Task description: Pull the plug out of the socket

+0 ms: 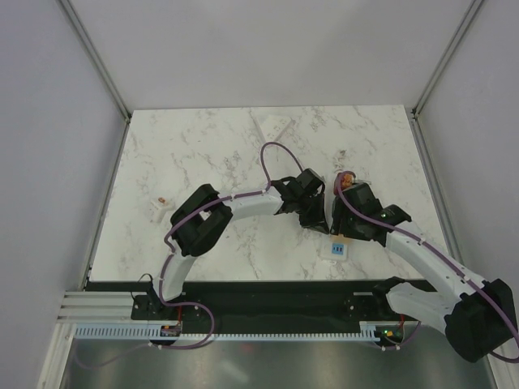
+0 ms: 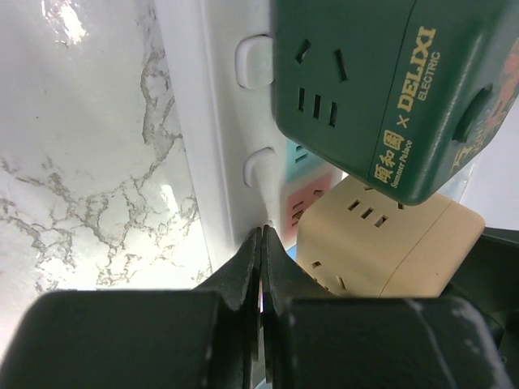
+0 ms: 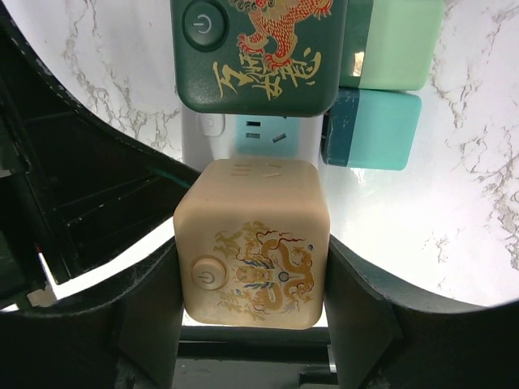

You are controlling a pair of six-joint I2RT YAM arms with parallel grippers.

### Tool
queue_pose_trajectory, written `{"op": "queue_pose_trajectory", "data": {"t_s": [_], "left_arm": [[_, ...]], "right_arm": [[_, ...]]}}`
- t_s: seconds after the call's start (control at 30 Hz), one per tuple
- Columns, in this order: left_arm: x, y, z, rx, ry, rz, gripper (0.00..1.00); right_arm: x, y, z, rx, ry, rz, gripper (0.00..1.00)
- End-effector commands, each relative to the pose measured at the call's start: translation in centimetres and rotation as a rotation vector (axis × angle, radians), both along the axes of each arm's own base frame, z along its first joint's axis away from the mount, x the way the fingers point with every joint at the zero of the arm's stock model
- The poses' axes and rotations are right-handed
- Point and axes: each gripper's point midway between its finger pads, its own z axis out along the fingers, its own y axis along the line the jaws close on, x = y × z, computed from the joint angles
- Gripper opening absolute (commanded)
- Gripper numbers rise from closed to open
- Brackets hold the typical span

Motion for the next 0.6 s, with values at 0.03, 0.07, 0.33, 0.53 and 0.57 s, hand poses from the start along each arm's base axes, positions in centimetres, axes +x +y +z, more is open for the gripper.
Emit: {"op": "queue_pose_trajectory", "data": {"t_s": [0.03, 0.07, 0.33, 0.53, 0.57], "left_arm": [[-0.8, 4.3, -6.4, 0.274, 0.003, 0.025, 0.02], [-0.8, 4.4, -6.5, 0.28, 0.0, 0.027, 0.02], [-1.0, 4.6, -6.5, 0.306, -0.008, 0.034, 0.02], [-0.8, 4.6, -6.5, 0.312, -0.013, 0.033, 0.02], [-0.8, 4.5, -6.3, 0.305, -0.016, 0.03, 0.02]], "right_arm": [[2.5, 2.5, 3.8, 0.145, -0.14, 0.014, 0.0], [2.6, 2.6, 4.0, 0.146, -0.143, 0.015, 0.0], [2.7, 2.1, 4.8, 0.115, -0.152, 0.021, 0.0], [2.8, 1.1, 6.2, 0.055, -0.163, 0.019, 0.0], [2.9, 0.6, 6.4, 0.031, -0.166, 0.011, 0.0]]}}
